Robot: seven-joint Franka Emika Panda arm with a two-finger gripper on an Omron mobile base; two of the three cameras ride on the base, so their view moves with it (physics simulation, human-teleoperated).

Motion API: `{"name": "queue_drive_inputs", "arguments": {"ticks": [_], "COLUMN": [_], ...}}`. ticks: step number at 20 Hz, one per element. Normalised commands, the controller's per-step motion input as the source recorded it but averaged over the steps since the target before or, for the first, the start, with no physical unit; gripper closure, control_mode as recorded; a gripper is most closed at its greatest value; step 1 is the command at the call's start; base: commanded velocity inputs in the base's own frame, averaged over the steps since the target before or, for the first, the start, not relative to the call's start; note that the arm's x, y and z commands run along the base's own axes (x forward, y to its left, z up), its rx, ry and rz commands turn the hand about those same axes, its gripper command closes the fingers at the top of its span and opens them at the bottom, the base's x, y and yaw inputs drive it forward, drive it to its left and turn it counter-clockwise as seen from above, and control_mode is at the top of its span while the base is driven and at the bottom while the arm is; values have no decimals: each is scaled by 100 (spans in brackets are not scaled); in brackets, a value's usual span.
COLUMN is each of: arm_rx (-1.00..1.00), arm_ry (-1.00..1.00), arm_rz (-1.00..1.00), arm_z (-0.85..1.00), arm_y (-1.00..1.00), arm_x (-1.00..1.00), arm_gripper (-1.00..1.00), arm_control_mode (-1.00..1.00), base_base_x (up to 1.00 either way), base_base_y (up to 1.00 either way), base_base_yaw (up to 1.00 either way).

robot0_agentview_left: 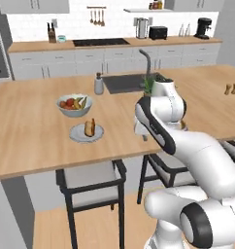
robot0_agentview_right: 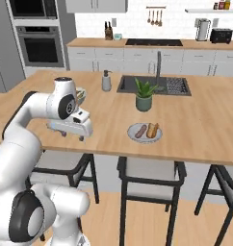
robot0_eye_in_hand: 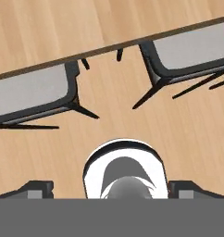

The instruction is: Place one bun and one sausage from the bowl on each plate.

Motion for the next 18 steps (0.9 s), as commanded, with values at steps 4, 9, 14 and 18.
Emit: {"name": "queue_drive_inputs", "arguments": {"ticks": [4, 9, 14, 18], "arm_rx": [0, 0, 0, 0], "arm_ry": [0, 0, 0, 0], "arm_rz": [0, 0, 0, 0], "arm_z": [0, 0, 0, 0], "arm_y": [0, 0, 0, 0], "arm_x": [0, 0, 0, 0], "arm_gripper": [-100, -100, -100, -100], "arm_control_mode": [100, 100, 100, 100], "base_base_x": [-61, -5, 24, 63], "base_base_y": [-100, -100, -100, -100], "base_base_yaw": [0, 0, 0, 0]}}
